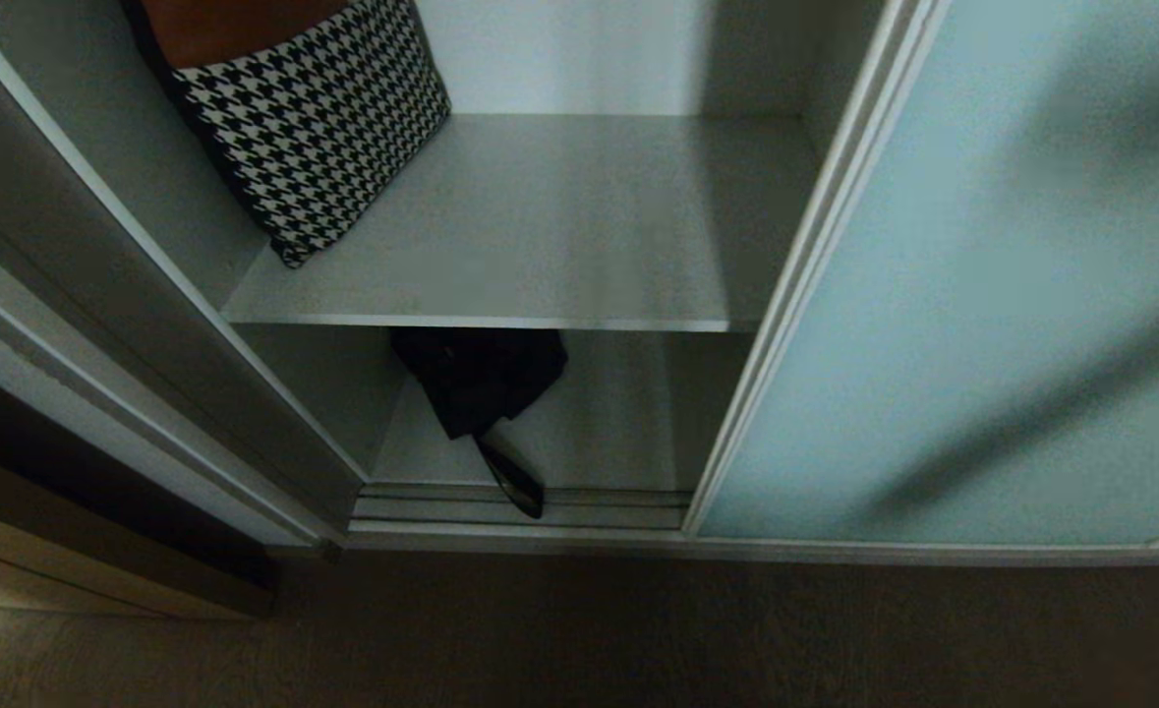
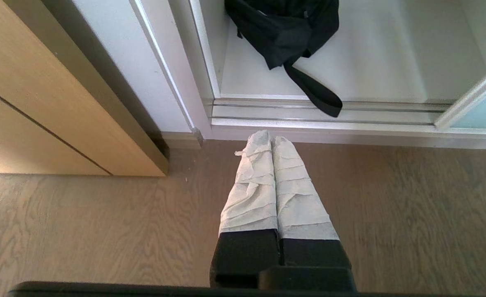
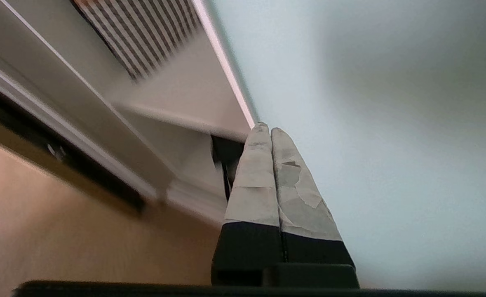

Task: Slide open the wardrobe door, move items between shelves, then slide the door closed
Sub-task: Close the door

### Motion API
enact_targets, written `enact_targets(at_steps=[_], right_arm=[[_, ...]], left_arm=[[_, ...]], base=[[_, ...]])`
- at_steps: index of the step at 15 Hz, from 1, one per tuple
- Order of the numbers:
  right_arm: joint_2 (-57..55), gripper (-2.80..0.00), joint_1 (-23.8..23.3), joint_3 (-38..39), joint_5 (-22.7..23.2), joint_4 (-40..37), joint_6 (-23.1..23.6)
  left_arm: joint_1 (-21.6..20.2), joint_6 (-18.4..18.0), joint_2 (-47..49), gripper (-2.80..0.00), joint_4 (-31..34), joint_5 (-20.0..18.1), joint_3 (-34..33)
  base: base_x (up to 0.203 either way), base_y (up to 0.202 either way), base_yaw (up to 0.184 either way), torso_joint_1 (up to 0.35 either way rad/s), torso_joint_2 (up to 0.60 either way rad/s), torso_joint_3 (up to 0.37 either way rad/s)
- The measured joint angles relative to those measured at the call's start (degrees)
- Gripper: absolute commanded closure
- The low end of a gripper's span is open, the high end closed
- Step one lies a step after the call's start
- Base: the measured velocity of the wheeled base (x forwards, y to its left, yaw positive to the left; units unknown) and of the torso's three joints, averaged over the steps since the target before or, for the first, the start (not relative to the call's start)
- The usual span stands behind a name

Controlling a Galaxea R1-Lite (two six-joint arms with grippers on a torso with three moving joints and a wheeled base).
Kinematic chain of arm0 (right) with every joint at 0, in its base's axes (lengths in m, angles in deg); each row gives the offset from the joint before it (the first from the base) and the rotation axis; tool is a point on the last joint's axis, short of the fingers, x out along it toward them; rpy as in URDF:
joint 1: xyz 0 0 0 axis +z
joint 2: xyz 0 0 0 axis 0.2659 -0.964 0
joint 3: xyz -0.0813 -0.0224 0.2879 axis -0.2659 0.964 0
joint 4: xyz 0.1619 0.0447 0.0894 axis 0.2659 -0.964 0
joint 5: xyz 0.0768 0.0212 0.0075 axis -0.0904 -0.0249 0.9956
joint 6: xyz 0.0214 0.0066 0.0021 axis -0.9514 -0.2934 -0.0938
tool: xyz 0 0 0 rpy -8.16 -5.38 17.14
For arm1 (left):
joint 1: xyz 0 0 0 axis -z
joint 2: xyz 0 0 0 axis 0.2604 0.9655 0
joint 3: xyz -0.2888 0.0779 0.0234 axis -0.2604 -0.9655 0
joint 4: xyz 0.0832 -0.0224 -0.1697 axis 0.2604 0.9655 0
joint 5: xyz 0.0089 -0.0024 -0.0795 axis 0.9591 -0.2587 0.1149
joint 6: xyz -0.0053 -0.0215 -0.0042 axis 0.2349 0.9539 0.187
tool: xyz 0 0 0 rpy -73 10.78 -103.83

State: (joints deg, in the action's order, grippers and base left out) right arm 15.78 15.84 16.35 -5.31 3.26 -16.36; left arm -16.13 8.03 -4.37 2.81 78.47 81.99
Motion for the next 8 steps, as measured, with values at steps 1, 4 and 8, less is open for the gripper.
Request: enact_targets(at_steps=[1, 4, 8], right_arm=[[0.7, 0.0, 1.9, -0.5, -1.8, -3.1, -0.3], [-0.2, 0.0, 10.0, -1.2, -7.8, -6.1, -2.7], [-6.7, 0.0, 20.7, -2.8, -13.5, -5.7, -4.5]], left_arm=[[0.0, 0.0, 0.0, 0.0, 0.0, 0.0, 0.0], [0.0, 0.0, 0.0, 0.0, 0.0, 0.0, 0.0], [0.0, 0.0, 0.0, 0.0, 0.0, 0.0, 0.0]], base=[[0.0, 0.0, 0.0, 0.0, 0.0, 0.0], [0.0, 0.0, 0.0, 0.0, 0.0, 0.0], [0.0, 0.0, 0.0, 0.0, 0.0, 0.0]])
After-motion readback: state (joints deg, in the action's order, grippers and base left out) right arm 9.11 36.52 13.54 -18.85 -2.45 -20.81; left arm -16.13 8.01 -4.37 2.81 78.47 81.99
